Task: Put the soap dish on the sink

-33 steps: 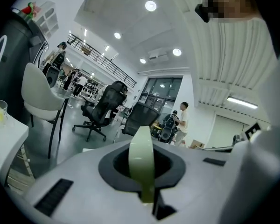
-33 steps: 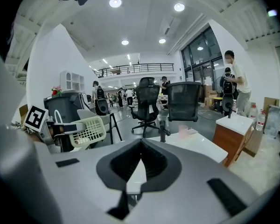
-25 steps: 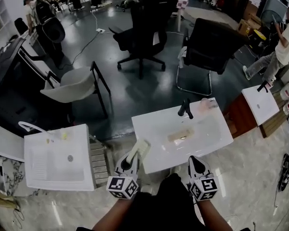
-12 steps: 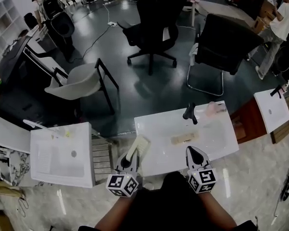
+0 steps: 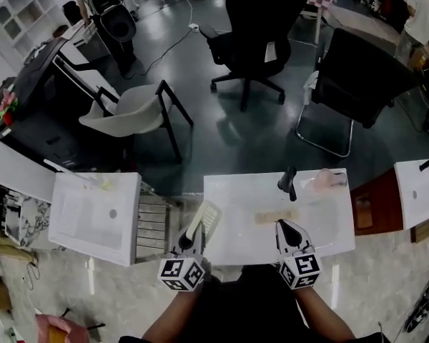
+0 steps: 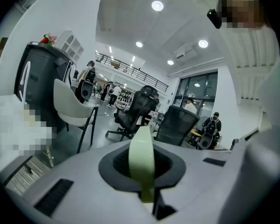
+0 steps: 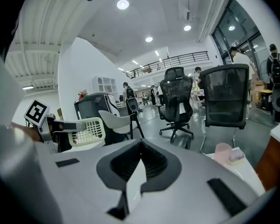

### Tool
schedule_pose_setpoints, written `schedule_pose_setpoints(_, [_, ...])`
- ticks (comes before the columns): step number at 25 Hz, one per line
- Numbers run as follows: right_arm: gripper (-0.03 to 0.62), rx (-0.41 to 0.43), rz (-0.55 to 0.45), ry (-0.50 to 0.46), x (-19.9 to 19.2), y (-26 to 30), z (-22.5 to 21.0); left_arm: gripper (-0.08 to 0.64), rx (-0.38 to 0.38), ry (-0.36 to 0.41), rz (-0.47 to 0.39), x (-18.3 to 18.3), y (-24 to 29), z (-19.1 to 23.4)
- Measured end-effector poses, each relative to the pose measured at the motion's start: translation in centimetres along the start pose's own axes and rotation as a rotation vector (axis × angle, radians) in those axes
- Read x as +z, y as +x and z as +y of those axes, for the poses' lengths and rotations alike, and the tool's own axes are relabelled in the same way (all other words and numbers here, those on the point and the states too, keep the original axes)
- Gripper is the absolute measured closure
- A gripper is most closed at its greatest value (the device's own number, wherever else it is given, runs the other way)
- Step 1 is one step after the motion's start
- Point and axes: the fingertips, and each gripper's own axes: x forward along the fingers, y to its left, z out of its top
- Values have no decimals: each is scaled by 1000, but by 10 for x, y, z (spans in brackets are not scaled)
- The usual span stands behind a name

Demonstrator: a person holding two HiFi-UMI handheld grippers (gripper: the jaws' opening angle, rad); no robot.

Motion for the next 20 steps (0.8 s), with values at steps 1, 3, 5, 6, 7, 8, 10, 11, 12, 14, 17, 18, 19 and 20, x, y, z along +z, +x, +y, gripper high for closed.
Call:
schedule_pose_setpoints(1, [594, 16, 0, -4, -1, 3, -3, 538, 19, 1, 5, -4, 2, -1])
schedule_pose_setpoints(3, [594, 51, 0, -7, -4, 10, -7, 538, 57, -3, 9, -11, 5, -1])
schedule_pose_setpoints(5, [594, 88, 5, -30, -6, 18, -9, 538, 111, -8, -1, -15, 5, 1])
schedule_pose_setpoints(6, [594, 106, 6, -63, -6, 22, -8, 538, 142, -10, -11, -17, 4, 2])
schedule_pose_setpoints(7, [594, 126, 3, -105, -4, 27, -6, 538, 172, -15, -20, -19, 2, 3])
schedule_pose_setpoints(8, [594, 147, -4, -141, -2, 32, -3, 538, 199, -25, -25, -22, 0, 4])
schedule_pose_setpoints(10, [594, 187, -15, -168, 3, 42, 5, 538, 230, -51, -16, -32, -2, 8])
schedule_pose_setpoints(11, [594, 200, -17, -169, 4, 47, 8, 538, 237, -64, -5, -38, -2, 10])
schedule_pose_setpoints(12, [594, 207, -17, -168, 4, 50, 10, 538, 242, -79, 7, -44, -1, 13])
schedule_pose_setpoints(14, [594, 214, -10, -164, 3, 56, 15, 538, 248, -105, 19, -52, 3, 21])
schedule_pose_setpoints(17, [594, 218, 17, -161, -7, 65, 25, 538, 243, -127, 18, -56, 13, 33])
schedule_pose_setpoints(18, [594, 216, 29, -162, -11, 67, 27, 538, 241, -133, 18, -58, 17, 37])
schedule_pose_setpoints(19, [594, 211, 39, -161, -14, 69, 28, 538, 237, -138, 19, -60, 21, 40])
schedule_pose_setpoints(20, [594, 204, 50, -157, -16, 70, 29, 538, 231, -141, 22, -61, 27, 43])
